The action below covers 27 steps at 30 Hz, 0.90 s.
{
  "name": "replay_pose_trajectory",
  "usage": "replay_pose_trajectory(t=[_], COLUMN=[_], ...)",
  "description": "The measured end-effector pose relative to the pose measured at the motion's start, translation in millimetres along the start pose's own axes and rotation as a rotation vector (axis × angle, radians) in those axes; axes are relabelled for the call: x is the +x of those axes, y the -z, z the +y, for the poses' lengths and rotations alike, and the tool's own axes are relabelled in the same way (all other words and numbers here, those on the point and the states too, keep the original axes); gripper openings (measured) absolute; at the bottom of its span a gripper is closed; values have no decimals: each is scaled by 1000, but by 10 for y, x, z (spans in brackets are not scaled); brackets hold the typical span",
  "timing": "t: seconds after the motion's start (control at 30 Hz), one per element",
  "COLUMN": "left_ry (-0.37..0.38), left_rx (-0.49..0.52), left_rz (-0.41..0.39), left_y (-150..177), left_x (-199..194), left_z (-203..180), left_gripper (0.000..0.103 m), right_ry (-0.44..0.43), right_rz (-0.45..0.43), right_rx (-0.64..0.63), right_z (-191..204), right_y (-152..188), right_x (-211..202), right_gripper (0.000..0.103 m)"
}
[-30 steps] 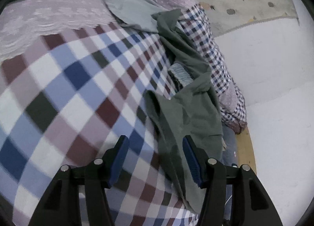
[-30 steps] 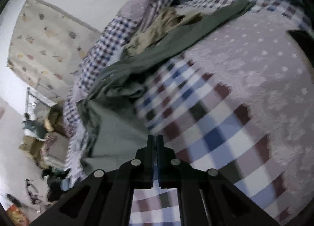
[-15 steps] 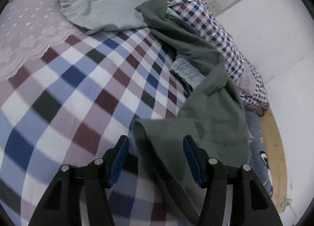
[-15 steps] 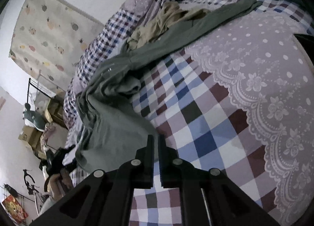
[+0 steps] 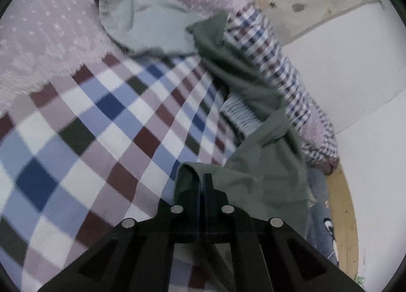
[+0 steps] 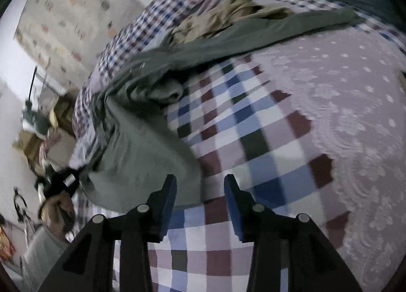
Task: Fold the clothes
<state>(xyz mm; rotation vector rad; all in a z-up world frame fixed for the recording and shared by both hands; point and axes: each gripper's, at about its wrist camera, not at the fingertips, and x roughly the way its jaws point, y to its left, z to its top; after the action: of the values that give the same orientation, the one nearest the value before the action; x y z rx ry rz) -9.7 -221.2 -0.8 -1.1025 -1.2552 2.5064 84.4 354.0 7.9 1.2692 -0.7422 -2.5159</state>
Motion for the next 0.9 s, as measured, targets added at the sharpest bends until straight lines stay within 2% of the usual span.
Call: replay_pose_trajectory(t=[0.17,0.27,0.3,0.33,0.37,0.5,0.63,0.77,0.9], left_ry=[46,52,52,55,63,103,152,199,243], left_rx=[6,25,30,31,26,7,3,37,85], left_rz=[-38,-52,-57,-63,-71,-100,-114,-91,-66], left_y=[66,114,136,153,175,291,459,775,1188], left_x=[-373,-536,-586,-638,-706,-1003,-1303,-1569,-1860], left_z=[-18,-31,-33,-28,-11,59,102,35,-99], left_gripper=[1,0,0,0,0,0,0,0,0], right_ry=[61,74,85,95,103,116,103,92,87], right_rz=[33,19,19,20,23,-41,-156,-248,-297], right_rx=[-95,-95,-109,-124,-141,-184,-174,-147,-93], right_z=[195,229,259,289,323,440,456,428,325], right_y=[33,47,56,67,83,141,179,235,339], right_x=[254,303,314,323,326,114,-361,-838,-1281], right_gripper=[42,41,34,13,2,1,0,0,0])
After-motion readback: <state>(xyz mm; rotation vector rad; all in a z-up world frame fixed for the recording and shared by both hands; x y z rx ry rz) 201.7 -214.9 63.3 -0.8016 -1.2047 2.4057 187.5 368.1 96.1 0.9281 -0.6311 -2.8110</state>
